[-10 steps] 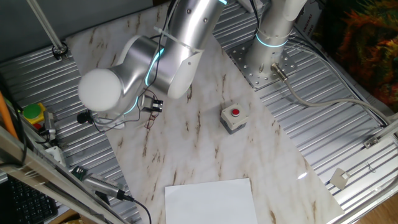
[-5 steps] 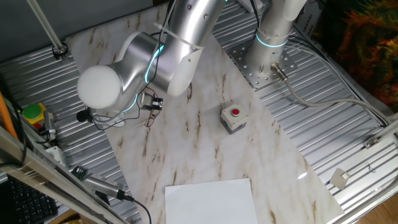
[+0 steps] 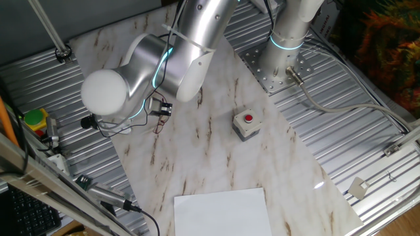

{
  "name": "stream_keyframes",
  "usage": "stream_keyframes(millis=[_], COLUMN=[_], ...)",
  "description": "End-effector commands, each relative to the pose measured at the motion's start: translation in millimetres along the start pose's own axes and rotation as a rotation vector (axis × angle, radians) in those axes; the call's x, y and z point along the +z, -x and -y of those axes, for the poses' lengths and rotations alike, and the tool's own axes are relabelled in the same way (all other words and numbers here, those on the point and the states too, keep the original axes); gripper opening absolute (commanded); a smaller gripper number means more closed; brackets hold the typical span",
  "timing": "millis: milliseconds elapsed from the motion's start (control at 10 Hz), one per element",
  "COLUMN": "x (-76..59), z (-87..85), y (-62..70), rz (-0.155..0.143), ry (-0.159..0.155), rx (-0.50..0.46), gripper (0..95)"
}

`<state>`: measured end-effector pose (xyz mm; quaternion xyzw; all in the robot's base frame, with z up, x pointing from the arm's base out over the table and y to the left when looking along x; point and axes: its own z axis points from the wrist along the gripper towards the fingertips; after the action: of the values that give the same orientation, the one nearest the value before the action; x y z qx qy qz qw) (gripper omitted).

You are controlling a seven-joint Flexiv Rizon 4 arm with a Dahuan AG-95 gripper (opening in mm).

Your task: Unfold the leg of the glasses (with one hand)

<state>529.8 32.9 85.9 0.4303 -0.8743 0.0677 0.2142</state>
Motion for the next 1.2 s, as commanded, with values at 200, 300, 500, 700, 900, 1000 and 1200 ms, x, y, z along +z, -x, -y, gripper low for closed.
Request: stream_keyframes(millis=[200,300,500,700,900,1000,1200], x=[-1.5,-2.2,-3.5,-4.7,-6.0,-6.4,-7.2], z=[-0.6,-0.5,0.1,0.2,-0.7,-1.0,-1.7], y=[-2.5,-3.9,-7.2,-9.7,-11.1,-11.5,-11.9], rz=[-0.005,-0.007,-0.013,-0.019,-0.026,-0.029,-0.033], ry=[0.001,0.003,0.007,0.008,0.008,0.009,0.011], rx=[-0.002,-0.002,-0.006,-0.008,-0.009,-0.009,-0.008], gripper=[0.0,0.0,0.0,0.0,0.0,0.0,0.0])
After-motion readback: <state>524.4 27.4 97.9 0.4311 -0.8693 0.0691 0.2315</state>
